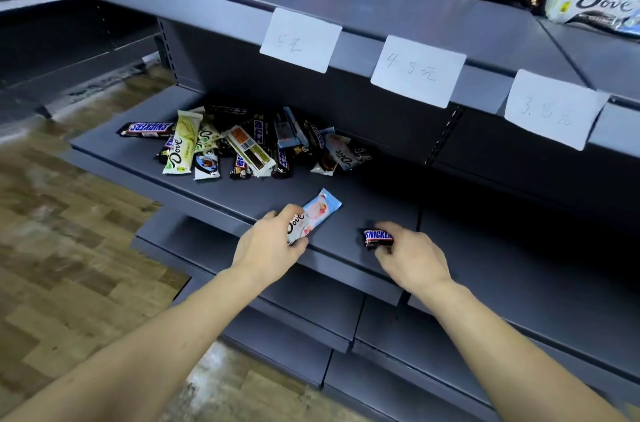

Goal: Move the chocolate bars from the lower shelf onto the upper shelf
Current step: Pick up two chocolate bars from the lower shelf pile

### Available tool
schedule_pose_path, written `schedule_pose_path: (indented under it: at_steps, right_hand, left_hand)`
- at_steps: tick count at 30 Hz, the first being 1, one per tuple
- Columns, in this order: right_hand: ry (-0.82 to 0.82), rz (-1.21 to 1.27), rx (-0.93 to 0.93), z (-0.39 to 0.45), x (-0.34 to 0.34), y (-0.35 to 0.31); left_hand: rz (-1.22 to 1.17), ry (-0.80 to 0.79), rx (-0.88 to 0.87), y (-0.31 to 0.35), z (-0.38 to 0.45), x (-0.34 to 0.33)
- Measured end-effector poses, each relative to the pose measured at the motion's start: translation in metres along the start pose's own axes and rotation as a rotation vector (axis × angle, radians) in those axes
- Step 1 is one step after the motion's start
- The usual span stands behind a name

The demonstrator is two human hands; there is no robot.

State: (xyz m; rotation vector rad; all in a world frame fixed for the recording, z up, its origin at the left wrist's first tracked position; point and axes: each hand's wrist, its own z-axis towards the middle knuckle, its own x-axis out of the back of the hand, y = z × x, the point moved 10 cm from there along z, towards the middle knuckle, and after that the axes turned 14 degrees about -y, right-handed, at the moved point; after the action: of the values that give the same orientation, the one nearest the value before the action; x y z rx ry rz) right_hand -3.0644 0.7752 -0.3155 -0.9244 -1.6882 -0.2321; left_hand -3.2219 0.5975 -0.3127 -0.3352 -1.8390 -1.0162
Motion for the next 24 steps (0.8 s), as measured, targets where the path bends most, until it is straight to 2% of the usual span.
schedule_pose_path:
  at_steps: [5, 10, 16, 24]
  right_hand:
    - [0.181, -0.006, 0.010, -0.012, 0.010, 0.007]
    - [0.208, 0.100, 0.016, -0.028, 0.007, 0.013]
    - [0.271, 0.188, 0.033, -0.064, 0.010, 0.019]
    - [0.384, 0.180, 0.041, -0.120, 0.046, 0.030]
  left_hand:
    - [0.187, 0.035, 0.083, 0.000, -0.003, 0.006]
    - [0.255, 0.019, 0.037, 0.000, 0.003, 0.009]
    - [0.334, -0.034, -0.115, 0.021, -0.005, 0.005]
    - [0.304, 0.028, -0.393, 0.072, -0.049, 0.022]
